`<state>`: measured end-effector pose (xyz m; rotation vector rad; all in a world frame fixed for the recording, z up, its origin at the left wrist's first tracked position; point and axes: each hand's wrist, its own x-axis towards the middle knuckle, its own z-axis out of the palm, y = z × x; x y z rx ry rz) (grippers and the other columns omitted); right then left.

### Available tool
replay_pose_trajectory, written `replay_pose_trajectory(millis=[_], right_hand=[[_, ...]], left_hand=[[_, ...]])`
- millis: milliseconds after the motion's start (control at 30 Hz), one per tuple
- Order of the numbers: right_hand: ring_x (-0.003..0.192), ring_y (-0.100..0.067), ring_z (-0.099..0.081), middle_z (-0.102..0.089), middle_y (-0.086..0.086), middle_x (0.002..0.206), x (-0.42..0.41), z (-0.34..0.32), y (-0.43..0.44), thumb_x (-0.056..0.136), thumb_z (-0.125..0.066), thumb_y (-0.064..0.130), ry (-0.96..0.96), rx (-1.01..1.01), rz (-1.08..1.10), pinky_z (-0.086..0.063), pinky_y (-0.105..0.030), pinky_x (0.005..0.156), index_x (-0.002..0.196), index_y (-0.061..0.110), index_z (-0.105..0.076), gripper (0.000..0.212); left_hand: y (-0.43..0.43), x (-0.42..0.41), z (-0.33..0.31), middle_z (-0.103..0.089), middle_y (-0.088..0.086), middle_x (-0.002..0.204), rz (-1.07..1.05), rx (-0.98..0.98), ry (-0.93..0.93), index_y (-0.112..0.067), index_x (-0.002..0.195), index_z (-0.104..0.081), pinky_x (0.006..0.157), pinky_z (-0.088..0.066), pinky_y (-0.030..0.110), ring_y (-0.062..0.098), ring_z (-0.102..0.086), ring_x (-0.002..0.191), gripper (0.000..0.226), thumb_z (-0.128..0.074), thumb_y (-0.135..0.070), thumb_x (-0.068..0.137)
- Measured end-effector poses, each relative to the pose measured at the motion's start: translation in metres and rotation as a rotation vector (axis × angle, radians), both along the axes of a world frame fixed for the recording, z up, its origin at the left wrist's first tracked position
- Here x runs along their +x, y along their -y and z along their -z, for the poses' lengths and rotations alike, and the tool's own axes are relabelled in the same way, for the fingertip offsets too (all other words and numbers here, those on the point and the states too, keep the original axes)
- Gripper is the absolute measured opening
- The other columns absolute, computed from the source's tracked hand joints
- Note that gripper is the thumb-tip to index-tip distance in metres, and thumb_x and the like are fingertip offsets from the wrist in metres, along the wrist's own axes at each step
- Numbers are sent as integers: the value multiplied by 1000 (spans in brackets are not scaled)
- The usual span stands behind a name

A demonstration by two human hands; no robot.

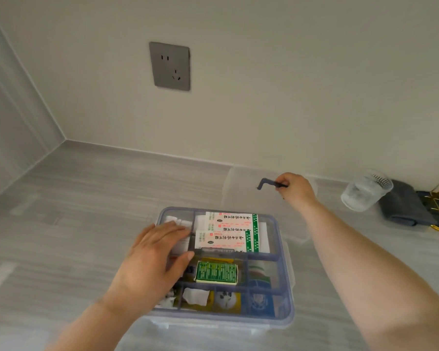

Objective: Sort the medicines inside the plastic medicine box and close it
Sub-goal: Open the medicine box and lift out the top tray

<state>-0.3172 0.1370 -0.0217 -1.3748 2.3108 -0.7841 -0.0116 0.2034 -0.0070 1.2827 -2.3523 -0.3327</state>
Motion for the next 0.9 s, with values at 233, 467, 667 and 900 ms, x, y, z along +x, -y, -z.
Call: replay_pose_trajectory(millis=[233, 467, 667, 900], right_hand=[[108, -34, -54, -60, -22, 118, 1, 26, -4, 81, -44, -6, 35, 80, -13, -40, -29, 82, 107, 0, -59, 31], [108, -24, -52, -60, -11, 117, 34, -17, -43, 84, -51, 5, 86, -221, -73, -36, -23, 84, 107, 6, -57, 24], [102, -10, -46, -59, 15, 92, 68, -44, -127, 80, -58, 31, -200, 50, -554, -35, -26, 86, 87, 28, -63, 9], [113, -19, -43, -67, 2, 106, 80, -36, -134, 83, -55, 20, -390, 17, -479, -34, -29, 98, 96, 15, -68, 19]], left_hand=[[1, 1, 1, -68, 12, 107, -2, 32, -51, -8, 101, -65, 98, -31, 43, 28, -57, 108, 40, -54, -35, 73], [-3, 14, -6, -66, 8, 103, 10, 63, -158, -8, 93, -69, 92, -36, 40, 24, -52, 106, 31, -72, -23, 66], [-5, 40, -10, -67, 3, 102, 77, 167, -87, -15, 83, -73, 95, -37, 36, 19, -52, 108, 26, -82, -14, 58], [-11, 35, -9, -60, 3, 119, 89, 181, -59, -14, 70, -74, 101, -34, 31, 21, -44, 122, 7, -77, -11, 64]])
